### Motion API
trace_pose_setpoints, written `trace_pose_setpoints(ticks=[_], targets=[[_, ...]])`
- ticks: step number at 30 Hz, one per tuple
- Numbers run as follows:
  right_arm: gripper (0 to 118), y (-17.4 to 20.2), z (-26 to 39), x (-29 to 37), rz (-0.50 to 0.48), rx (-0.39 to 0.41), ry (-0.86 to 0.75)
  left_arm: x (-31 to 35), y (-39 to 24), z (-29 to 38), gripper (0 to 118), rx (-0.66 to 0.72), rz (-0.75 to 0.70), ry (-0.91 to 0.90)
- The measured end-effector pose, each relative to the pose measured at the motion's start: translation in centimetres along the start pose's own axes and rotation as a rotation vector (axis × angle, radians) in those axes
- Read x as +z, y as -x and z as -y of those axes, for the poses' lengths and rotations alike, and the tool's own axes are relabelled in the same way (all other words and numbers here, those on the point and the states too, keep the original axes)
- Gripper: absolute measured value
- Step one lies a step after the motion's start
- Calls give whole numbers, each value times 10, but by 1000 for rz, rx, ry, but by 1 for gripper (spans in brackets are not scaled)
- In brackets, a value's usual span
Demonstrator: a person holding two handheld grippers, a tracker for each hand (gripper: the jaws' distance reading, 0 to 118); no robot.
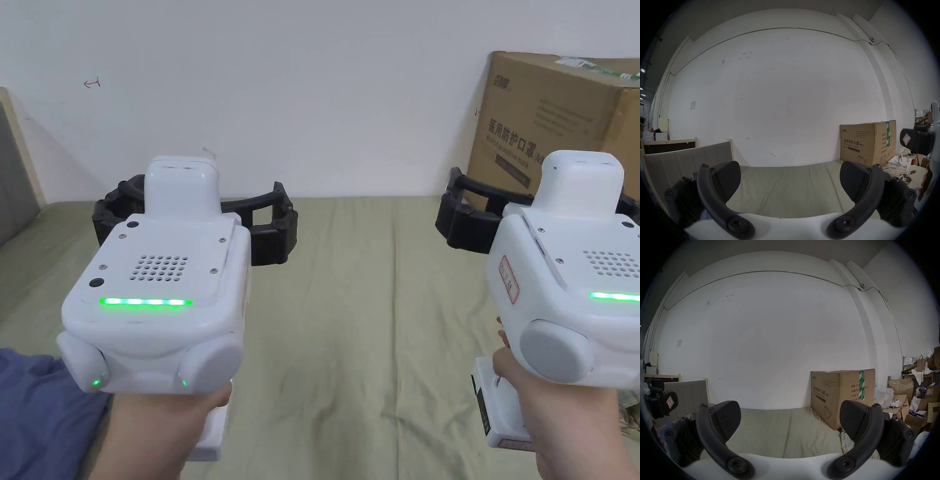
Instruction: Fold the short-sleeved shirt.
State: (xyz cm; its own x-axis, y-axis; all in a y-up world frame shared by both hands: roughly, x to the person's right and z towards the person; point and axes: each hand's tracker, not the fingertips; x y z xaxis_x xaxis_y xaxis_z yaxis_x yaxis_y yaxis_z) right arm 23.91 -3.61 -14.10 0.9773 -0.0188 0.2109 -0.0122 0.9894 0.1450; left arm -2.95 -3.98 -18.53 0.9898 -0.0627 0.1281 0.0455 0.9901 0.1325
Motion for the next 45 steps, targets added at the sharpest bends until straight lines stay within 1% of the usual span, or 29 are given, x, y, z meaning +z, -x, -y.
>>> trace_pose_setpoints(ticks=[6, 19, 32, 36, 40, 45], targets=[[118, 0, 0, 1, -1, 12, 1, 0, -3, 1, 118, -6, 6, 6], [118, 2, -4, -1, -13, 10, -19, 0, -4, -3, 118, -16, 9, -1], [118, 9, -6, -2, -29, 40, -27, -1, 0, -7, 118, -10, 0, -2], [118, 10, -6, -1, -33, 32, -38, 0, 1, -8, 118, -9, -2, -4], [118, 10, -6, 0, -31, 32, -30, 3, 3, -8, 118, 23, 6, -23], [118, 10, -4, 0, -33, 33, -23, 3, 2, -9, 118, -2, 0, -19]])
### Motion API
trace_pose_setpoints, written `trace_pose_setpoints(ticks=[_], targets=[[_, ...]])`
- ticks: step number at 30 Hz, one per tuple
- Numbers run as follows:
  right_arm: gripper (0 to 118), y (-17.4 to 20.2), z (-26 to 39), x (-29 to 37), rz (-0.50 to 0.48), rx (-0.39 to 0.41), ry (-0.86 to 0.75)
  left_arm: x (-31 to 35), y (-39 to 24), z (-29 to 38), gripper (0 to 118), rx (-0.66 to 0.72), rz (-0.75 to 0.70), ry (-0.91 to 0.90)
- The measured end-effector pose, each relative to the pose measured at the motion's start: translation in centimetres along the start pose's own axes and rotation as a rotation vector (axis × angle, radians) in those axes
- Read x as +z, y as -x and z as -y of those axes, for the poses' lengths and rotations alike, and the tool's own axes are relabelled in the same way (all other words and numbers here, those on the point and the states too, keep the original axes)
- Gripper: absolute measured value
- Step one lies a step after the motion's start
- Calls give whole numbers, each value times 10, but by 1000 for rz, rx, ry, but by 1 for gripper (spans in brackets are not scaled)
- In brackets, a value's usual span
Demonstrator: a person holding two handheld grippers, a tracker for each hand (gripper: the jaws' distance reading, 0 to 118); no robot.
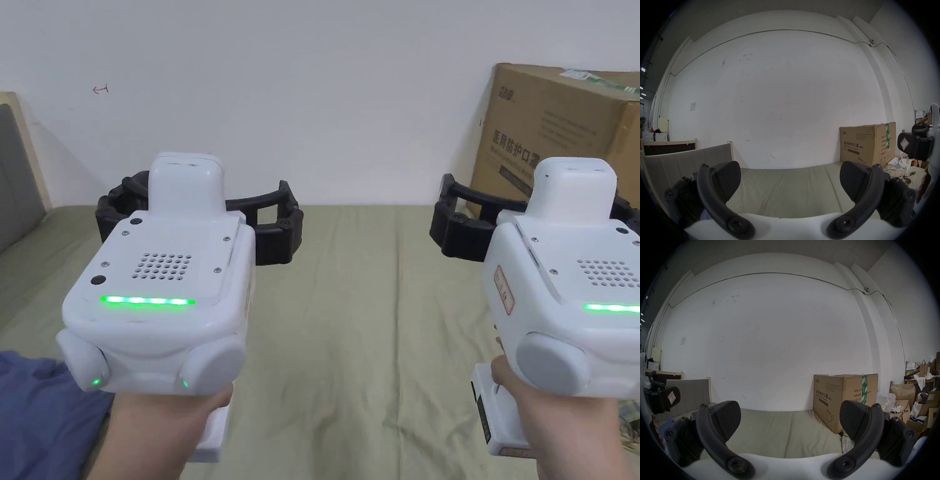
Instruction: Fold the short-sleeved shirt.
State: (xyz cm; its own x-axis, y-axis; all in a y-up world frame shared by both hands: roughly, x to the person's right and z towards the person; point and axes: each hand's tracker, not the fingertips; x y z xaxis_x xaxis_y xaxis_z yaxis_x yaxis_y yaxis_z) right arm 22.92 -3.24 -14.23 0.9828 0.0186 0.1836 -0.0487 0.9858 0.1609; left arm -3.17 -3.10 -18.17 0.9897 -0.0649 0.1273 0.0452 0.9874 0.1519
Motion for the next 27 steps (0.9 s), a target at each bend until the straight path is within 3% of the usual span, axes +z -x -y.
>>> trace_pose_setpoints(ticks=[12, 27], targets=[[118, -5, 7, -7, -15, -23, 69, -6, 0, 3, 118, 14, 9, 36], [118, -6, 10, 2, 10, 4, -2, -4, -6, 9, 118, -37, 29, 29]])
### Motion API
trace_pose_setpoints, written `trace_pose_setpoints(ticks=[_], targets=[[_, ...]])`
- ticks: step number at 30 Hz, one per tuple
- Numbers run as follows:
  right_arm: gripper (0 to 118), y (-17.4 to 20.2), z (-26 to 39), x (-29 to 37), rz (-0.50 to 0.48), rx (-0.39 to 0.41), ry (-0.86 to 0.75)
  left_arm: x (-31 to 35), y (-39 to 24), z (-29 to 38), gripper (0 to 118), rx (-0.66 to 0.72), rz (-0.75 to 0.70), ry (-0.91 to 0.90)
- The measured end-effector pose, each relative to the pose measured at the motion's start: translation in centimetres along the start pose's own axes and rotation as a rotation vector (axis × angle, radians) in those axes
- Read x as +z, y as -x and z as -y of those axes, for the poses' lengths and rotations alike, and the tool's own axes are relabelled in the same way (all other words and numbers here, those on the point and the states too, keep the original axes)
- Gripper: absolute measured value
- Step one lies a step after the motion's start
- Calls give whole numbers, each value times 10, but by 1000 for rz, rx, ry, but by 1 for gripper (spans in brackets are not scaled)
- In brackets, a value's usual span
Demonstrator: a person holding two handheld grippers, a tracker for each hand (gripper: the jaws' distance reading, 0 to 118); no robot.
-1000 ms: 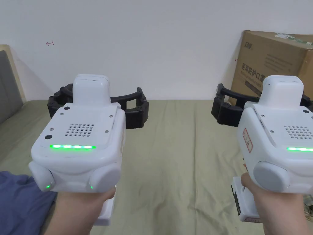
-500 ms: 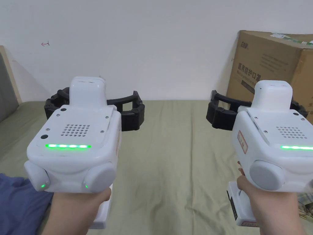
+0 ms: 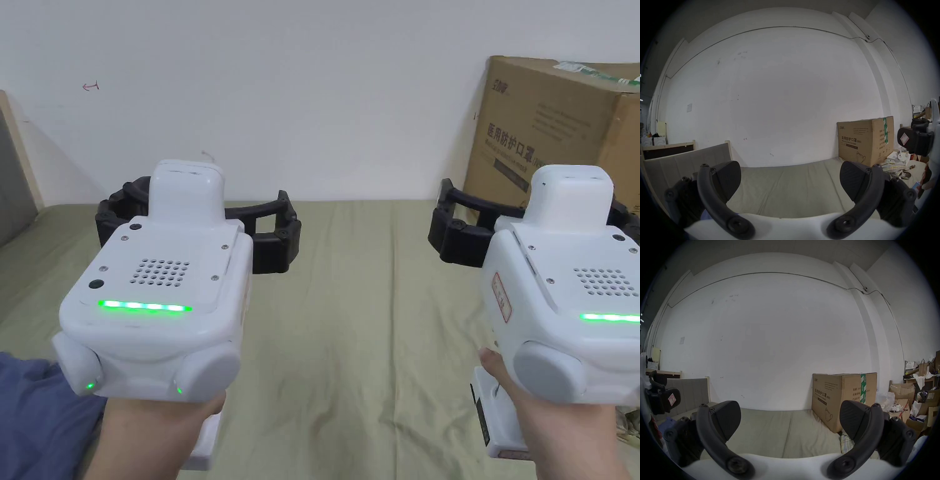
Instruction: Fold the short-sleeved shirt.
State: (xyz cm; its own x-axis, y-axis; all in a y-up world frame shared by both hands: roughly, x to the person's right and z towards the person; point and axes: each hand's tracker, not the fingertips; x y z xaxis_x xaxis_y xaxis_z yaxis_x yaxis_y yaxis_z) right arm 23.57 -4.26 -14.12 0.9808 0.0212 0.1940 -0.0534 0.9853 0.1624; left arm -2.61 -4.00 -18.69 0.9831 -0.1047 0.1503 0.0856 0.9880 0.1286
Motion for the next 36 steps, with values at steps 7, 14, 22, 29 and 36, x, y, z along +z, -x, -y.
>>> trace_pose_setpoints(ticks=[7, 14, 22, 29, 36], targets=[[108, 5, 3, 2, 4, 25, 8, 0, -4, 1, 63, -11, 2, 27], [0, -25, 9, -10, 58, -136, 207, -6, -1, 16, 0, -11, -30, 84], [0, 5, 17, -11, 41, -74, 191, 5, 39, 26, 0, -1, -74, 106], [0, 147, 12, -30, -351, -90, 202, 70, 176, 39, 0, -95, -445, 178], [0, 248, 13, -17, -646, -123, 232, 132, 264, 52, 0, -16, -683, 256]])
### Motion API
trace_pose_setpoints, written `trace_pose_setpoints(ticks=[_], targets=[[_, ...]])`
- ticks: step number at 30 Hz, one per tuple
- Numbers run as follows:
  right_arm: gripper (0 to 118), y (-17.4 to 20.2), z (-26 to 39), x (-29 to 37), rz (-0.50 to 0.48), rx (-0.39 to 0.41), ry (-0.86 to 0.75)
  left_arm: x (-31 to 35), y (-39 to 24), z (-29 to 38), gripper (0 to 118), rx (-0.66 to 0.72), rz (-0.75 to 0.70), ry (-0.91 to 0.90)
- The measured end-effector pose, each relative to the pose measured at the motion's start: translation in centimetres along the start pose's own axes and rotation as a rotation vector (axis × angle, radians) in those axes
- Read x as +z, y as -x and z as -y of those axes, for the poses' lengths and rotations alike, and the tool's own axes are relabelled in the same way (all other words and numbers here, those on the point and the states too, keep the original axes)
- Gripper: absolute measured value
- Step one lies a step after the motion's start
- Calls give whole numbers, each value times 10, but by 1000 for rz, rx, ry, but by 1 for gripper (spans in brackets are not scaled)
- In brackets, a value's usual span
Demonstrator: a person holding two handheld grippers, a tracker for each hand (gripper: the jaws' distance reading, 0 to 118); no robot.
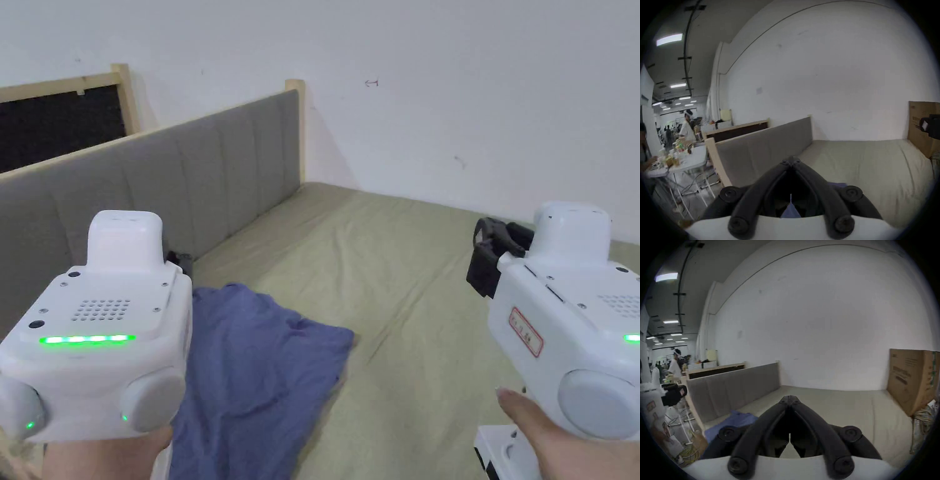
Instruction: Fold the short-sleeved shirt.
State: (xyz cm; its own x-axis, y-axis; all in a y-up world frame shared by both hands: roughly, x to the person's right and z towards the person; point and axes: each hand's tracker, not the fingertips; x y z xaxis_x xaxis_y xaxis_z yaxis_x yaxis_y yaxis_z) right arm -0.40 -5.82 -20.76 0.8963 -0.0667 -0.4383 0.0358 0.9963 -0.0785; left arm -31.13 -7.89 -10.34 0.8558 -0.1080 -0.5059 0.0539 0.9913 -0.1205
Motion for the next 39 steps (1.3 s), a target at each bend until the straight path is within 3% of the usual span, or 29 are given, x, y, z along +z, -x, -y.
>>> trace_pose_setpoints(ticks=[6, 9, 12, 14, 15, 17, 18, 25, 27, 29, 35, 37, 38, 39], targets=[[0, 14, 7, -26, -23, 17, 83, -20, 0, 20, 0, -67, -5, 114], [0, 18, 22, -51, -19, 62, 229, -69, 13, 49, 0, -1, 154, 363], [0, 21, 43, -74, -44, 104, 340, -137, 17, 92, 0, 79, 300, 802], [0, 20, 54, -83, -70, 94, 386, -169, 18, 120, 2, 178, 303, 935], [0, 20, 59, -85, -74, 96, 401, -183, 17, 130, 27, 218, 290, 951], [0, 17, 68, -88, -77, 102, 421, -211, 10, 143, 101, 158, 225, 958], [0, 13, 73, -88, -80, 104, 431, -221, 3, 151, 118, 124, 216, 972], [0, -19, 97, -94, -32, 101, 513, -286, -42, 214, 114, 144, 233, 1112], [0, -30, 102, -95, -11, 89, 528, -294, -55, 239, 117, 88, 201, 1155], [0, -39, 106, -96, 6, 80, 538, -292, -66, 250, 118, -25, 172, 1080], [0, -57, 114, -97, 52, 31, 551, -290, -72, 242, 118, -38, 133, 1070], [0, -61, 115, -95, 54, 5, 553, -280, -63, 235, 102, -32, 188, 1024], [0, -62, 115, -94, 54, 0, 553, -275, -61, 231, 85, -33, 210, 997], [0, -62, 114, -93, 55, -2, 554, -267, -57, 223, 43, -56, 204, 950]])
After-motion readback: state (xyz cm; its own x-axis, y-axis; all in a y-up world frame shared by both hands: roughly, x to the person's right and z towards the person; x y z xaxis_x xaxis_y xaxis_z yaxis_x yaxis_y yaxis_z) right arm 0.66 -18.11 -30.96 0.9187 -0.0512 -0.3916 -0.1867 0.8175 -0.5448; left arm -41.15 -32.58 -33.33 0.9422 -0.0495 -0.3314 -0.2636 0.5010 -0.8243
